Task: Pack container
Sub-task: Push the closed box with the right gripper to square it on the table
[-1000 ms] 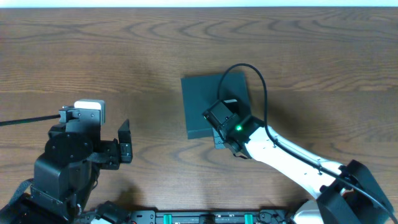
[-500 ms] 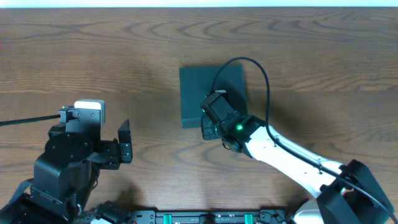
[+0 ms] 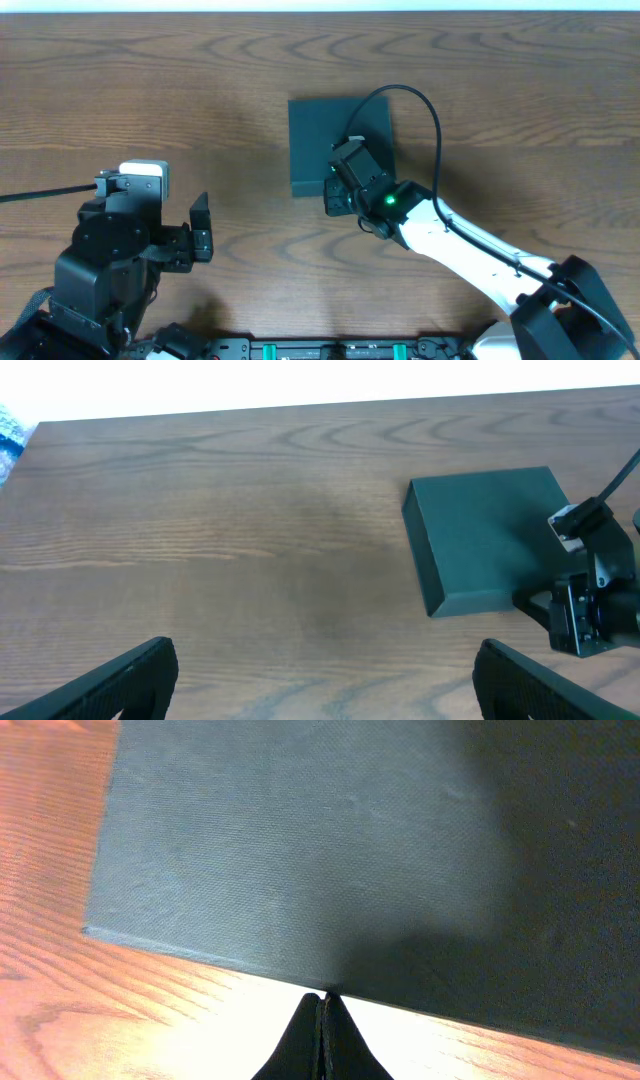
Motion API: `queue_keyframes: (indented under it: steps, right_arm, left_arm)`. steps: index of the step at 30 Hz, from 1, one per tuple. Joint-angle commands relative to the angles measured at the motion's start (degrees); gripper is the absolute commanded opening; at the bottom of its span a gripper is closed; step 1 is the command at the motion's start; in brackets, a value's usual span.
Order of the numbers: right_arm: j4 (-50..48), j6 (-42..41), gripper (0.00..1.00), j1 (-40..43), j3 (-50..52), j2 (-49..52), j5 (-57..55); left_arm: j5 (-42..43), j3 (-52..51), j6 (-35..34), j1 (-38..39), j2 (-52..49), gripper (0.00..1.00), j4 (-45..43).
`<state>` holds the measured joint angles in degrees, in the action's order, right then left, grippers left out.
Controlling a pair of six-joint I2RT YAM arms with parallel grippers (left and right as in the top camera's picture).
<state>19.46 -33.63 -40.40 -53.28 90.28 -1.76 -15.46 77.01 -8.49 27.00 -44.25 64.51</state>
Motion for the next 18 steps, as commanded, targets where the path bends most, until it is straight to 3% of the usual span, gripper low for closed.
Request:
queue_keyframes:
  steps: [1,12,18]
  right_arm:
    - [-0.74,0.9,0.01,0.81,-0.22,-0.76,0.11]
    - [-0.81,0.94,0.02,0.83,-0.24,-1.11,0.31]
    - [-1.03,8.07,0.01,2.08,-0.24,-11.47,0.68]
  left_arm:
    - [-1.03,0.72,1.01,-0.37,0.02,0.95,0.04]
    - [-1.03,0.72,1.01,-0.37,0.02,0.95,0.04]
    - [-1.03,0.72,1.01,-0.37,0.02,0.95,0.04]
